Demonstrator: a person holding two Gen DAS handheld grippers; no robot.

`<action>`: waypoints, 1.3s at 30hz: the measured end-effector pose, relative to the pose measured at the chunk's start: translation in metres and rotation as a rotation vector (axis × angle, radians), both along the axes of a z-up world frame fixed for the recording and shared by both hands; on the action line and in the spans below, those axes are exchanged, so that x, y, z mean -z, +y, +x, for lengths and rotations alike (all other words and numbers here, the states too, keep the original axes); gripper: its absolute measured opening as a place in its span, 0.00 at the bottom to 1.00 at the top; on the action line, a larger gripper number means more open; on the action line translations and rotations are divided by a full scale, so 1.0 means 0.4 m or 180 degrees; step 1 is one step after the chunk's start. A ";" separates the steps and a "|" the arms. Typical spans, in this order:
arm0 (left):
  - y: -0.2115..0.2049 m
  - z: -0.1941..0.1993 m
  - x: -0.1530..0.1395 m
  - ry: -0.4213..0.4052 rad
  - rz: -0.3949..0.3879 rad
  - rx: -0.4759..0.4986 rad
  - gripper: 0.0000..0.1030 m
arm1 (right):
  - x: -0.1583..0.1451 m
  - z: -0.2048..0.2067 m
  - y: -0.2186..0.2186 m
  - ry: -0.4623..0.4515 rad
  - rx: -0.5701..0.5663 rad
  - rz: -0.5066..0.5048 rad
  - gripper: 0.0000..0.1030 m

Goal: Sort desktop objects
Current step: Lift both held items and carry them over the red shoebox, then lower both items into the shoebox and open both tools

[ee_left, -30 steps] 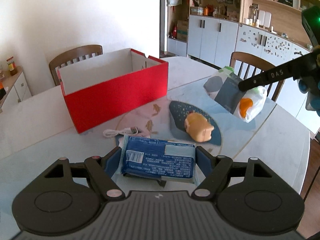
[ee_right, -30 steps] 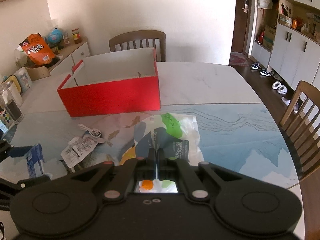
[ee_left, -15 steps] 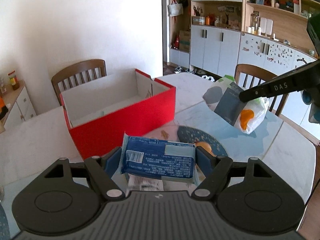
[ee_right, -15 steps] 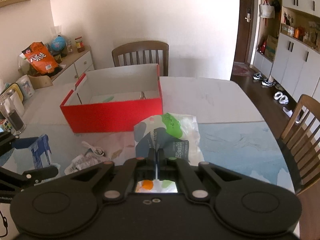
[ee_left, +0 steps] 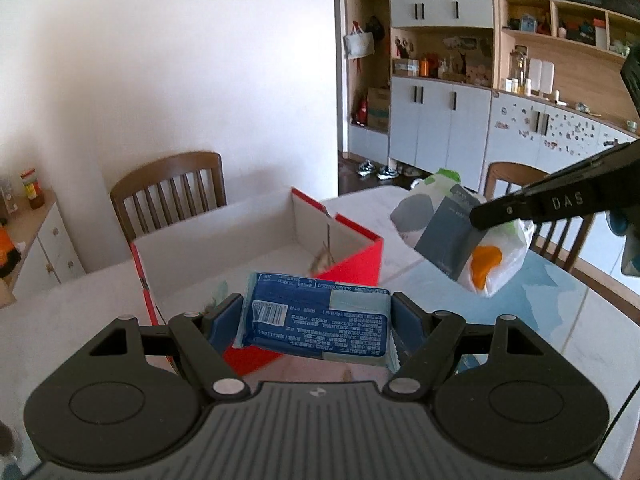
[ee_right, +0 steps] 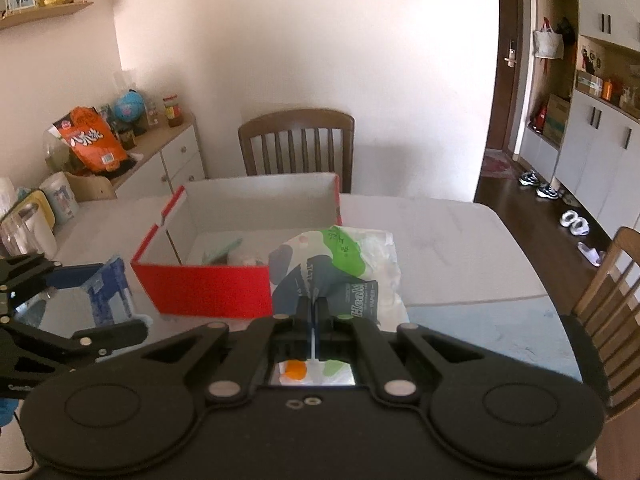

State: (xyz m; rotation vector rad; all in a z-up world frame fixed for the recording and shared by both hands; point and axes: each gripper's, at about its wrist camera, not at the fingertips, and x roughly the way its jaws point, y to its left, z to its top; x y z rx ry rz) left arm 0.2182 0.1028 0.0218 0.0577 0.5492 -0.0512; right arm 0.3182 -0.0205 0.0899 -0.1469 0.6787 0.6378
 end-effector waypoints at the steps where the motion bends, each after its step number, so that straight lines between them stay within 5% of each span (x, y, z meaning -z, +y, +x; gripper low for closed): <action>1: 0.006 0.010 -0.004 -0.0008 -0.0005 -0.0010 0.76 | -0.003 0.005 0.009 -0.0008 -0.0017 0.0003 0.00; 22: 0.097 0.174 -0.015 0.0046 0.0001 -0.0287 0.76 | -0.032 0.106 0.167 -0.0007 -0.0175 0.0151 0.00; 39: 0.171 0.321 0.048 0.0410 0.0061 -0.0575 0.76 | 0.011 0.228 0.294 0.0088 -0.0051 0.0077 0.00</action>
